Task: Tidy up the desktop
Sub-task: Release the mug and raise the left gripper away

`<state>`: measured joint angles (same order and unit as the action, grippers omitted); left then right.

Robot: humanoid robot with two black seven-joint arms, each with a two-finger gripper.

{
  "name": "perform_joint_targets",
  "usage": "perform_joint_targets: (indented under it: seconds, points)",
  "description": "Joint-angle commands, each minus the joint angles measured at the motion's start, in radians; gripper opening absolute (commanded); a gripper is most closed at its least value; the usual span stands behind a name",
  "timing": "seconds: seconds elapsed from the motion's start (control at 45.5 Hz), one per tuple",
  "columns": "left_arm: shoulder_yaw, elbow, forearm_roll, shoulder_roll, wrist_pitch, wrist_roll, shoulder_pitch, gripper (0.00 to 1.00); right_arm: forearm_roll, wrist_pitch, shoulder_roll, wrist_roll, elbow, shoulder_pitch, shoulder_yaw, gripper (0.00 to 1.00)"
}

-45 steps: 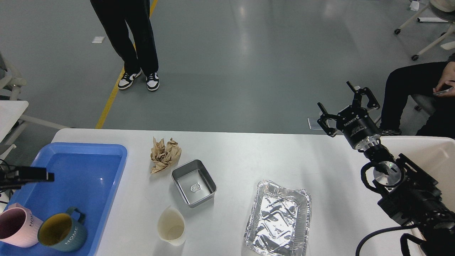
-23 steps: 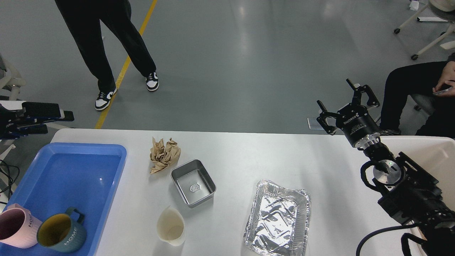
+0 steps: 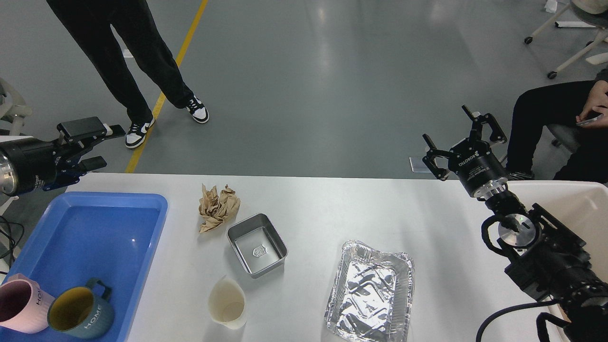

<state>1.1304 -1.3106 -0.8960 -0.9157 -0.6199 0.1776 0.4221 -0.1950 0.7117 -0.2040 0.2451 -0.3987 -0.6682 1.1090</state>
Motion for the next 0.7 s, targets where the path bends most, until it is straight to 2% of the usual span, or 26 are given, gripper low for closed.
perform_joint_targets:
  seconds: [0.0, 0.066, 0.154, 0.286, 0.396, 0.462, 0.484, 0.55, 0.594, 0.681]
  points:
    - [0.002, -0.067, 0.014, -0.084, -0.041, -0.006, -0.060, 0.96, 0.000, 0.000, -0.008, 0.000, 0.000, 0.001, -0.001, 1.00]
    - [0.008, -0.099, 0.017, -0.136, -0.081, -0.023, -0.106, 0.96, 0.000, 0.000, -0.008, 0.000, 0.000, 0.001, -0.002, 1.00]
    - [0.032, -0.137, 0.020, -0.228, -0.104, -0.090, -0.173, 0.96, 0.000, 0.000, -0.008, 0.000, 0.000, 0.001, -0.002, 1.00]
    - [0.052, -0.179, 0.040, -0.397, -0.167, -0.251, -0.259, 0.94, 0.000, 0.000, -0.008, 0.000, -0.003, 0.010, -0.002, 1.00]
    - [0.052, -0.180, 0.065, -0.543, -0.224, -0.383, -0.263, 0.94, 0.000, 0.000, -0.009, 0.000, -0.029, 0.024, 0.000, 1.00]
    - [0.051, -0.168, 0.068, -0.641, -0.294, -0.469, -0.263, 0.94, 0.000, 0.000, -0.020, 0.000, -0.043, 0.036, 0.000, 1.00]
    - [0.051, -0.164, 0.071, -0.685, -0.326, -0.510, -0.263, 0.94, 0.000, -0.001, -0.024, 0.000, -0.051, 0.041, 0.000, 1.00]
    - [0.049, -0.144, 0.071, -0.782, -0.340, -0.593, -0.261, 0.94, 0.000, -0.002, -0.032, -0.001, -0.058, 0.042, 0.000, 1.00]
    - [0.043, -0.142, 0.071, -0.810, -0.340, -0.612, -0.258, 0.94, 0.000, -0.002, -0.035, 0.000, -0.057, 0.042, 0.000, 1.00]
    - [0.042, -0.144, 0.071, -0.824, -0.340, -0.616, -0.255, 0.94, 0.000, -0.002, -0.035, -0.001, -0.058, 0.042, 0.000, 1.00]
